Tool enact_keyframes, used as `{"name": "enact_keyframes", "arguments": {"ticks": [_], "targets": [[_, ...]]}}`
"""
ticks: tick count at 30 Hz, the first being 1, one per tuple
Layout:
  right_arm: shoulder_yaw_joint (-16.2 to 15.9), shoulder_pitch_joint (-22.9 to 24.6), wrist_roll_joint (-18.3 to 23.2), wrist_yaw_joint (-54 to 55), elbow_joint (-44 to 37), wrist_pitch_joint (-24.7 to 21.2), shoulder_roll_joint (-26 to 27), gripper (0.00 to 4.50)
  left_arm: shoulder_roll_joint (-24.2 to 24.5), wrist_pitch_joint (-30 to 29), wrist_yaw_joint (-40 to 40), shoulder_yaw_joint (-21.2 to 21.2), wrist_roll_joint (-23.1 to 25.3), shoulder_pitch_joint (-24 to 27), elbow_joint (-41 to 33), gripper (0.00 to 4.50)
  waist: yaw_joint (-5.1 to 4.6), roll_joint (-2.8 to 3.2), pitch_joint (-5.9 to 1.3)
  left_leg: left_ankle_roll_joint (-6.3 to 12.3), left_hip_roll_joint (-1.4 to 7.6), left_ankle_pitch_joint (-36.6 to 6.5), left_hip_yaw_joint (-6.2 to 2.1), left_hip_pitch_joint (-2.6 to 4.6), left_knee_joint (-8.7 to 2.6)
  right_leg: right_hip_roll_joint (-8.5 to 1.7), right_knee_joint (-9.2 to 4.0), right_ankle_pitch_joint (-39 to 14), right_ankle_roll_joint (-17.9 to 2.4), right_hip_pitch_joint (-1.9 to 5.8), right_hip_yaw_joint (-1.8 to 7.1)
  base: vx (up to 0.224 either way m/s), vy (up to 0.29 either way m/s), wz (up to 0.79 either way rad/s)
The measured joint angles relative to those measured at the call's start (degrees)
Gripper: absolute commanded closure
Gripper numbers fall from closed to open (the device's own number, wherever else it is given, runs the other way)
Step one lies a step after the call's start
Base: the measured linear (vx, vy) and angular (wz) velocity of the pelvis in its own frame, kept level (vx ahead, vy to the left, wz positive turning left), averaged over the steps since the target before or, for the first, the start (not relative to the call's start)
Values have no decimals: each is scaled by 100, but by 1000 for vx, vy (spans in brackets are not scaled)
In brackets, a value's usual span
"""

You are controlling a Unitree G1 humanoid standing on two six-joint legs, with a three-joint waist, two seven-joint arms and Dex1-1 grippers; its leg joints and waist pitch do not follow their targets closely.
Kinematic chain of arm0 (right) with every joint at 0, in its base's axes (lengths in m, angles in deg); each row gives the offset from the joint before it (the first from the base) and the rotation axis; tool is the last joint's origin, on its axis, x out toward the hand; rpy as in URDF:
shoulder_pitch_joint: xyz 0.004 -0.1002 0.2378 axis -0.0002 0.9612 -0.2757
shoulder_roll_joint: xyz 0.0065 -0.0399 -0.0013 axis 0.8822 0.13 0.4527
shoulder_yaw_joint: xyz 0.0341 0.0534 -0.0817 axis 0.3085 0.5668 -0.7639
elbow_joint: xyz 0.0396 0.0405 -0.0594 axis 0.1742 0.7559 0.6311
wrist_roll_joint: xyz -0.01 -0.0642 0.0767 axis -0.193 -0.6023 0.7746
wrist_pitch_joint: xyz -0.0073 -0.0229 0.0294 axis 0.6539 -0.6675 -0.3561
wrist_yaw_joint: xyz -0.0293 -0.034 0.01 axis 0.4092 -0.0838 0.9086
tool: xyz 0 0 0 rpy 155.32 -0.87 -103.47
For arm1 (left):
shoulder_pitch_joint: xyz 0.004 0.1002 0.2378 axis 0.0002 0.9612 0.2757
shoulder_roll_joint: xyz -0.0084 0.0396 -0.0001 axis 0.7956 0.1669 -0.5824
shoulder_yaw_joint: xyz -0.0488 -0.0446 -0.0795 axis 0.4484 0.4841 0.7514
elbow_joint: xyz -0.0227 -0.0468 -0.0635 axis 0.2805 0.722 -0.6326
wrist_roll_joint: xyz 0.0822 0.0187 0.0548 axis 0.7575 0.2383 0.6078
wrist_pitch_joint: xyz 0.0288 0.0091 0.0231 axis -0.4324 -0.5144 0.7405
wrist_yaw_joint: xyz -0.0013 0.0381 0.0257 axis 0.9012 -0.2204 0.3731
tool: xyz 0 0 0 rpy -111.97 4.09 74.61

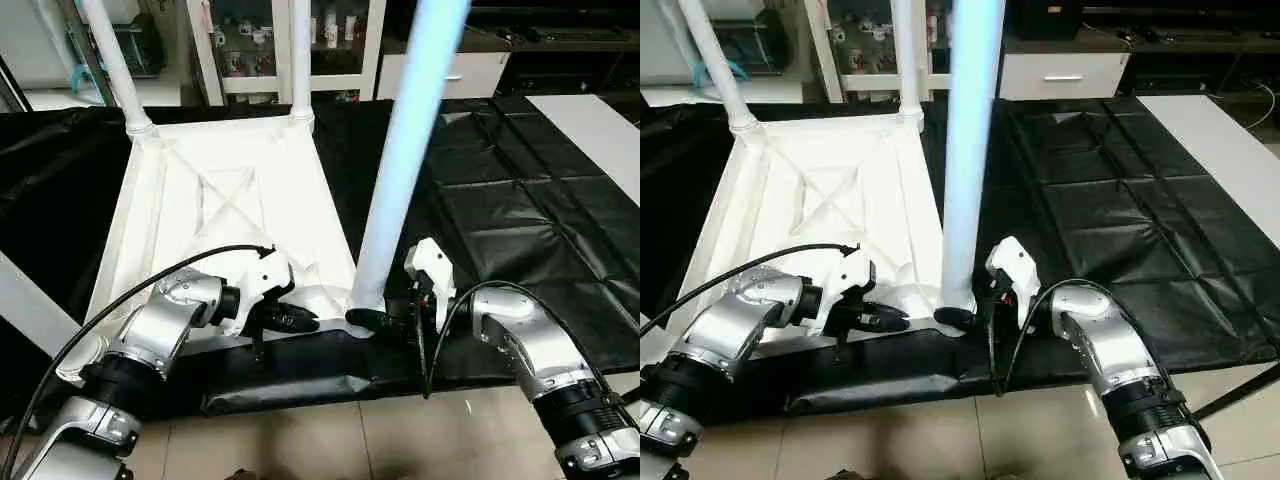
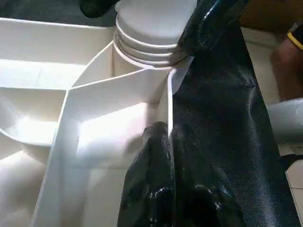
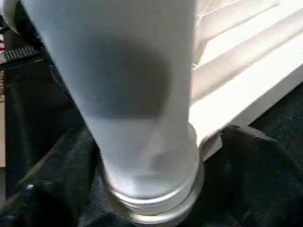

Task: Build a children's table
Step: Rotate leg to tighten

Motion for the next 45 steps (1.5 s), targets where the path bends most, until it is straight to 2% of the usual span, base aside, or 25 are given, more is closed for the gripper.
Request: {"name": "enact_keyframes", "arguments": {"ticks": [7,16,23,27,30,32,36,38,40,43,45], "targets": [[-1,0,1,-153,6,-35,17,121,23,-2,-1,-1,-21,-1,0,450,7,0,0,0,1,0,0,1,5,0,7,0,-1,0,0,0,0,0],[-1,7,50,-258,1,-119,-9,182,9,-5,-17,-1,-21,-9,5,450,44,0,0,0,2,0,-1,3,14,0,19,0,-1,0,0,0,0,0],[74,67,61,-41,5,-163,158,186,7,-5,-67,6,-20,11,29,450,24,0,-4,-2,4,2,-1,13,20,0,32,0,-1,3,2,0,0,0],[340,-5,-62,1069,473,138,845,187,-216,3,-579,108,111,-193,425,450,-116,-19,-9,-20,4,13,-6,36,36,1,68,9,-14,5,10,-14,-2,-2],[604,-357,-263,2465,1109,404,1498,187,-547,-5,-1287,185,336,-546,945,450,-200,-31,-2,-37,2,22,-32,52,36,2,68,-2,5,-1,-7,-58,-7,-9],[670,-553,-381,3190,1423,520,1731,187,-699,-17,-1646,197,445,-678,1154,450,-257,-31,-2,-37,-2,22,-43,64,34,3,64,-3,7,-2,-10,-28,-3,-5],[776,-1056,-572,4449,2136,678,2116,187,-1125,-202,-2418,214,654,-1070,1650,450,-265,-30,0,-37,-7,22,-46,74,32,7,52,-4,9,0,-3,0,0,0],[929,-1392,-653,5057,2638,817,2304,188,-1440,-243,-2930,218,749,-1331,2034,450,-251,-35,2,-37,-9,22,-47,72,30,7,30,-5,9,5,-4,0,0,0],[987,-1570,-709,5314,2945,959,2362,188,-1570,-214,-3158,220,793,-1439,2220,450,-251,-34,2,-36,-12,22,-46,67,15,8,-10,-4,8,12,-7,0,0,0],[1122,-1584,-692,5199,3100,1222,2390,188,-1581,-146,-3168,224,822,-1466,2260,450,-250,-36,1,-35,-15,22,-45,43,26,7,-24,2,-1,6,-1,0,0,0],[1164,-1533,-646,5019,3082,1314,2381,132,-1526,-93,-3087,226,814,-1433,2216,450,-248,-38,0,-34,-15,23,-42,32,30,7,-31,27,-39,3,1,0,0,0]]}}
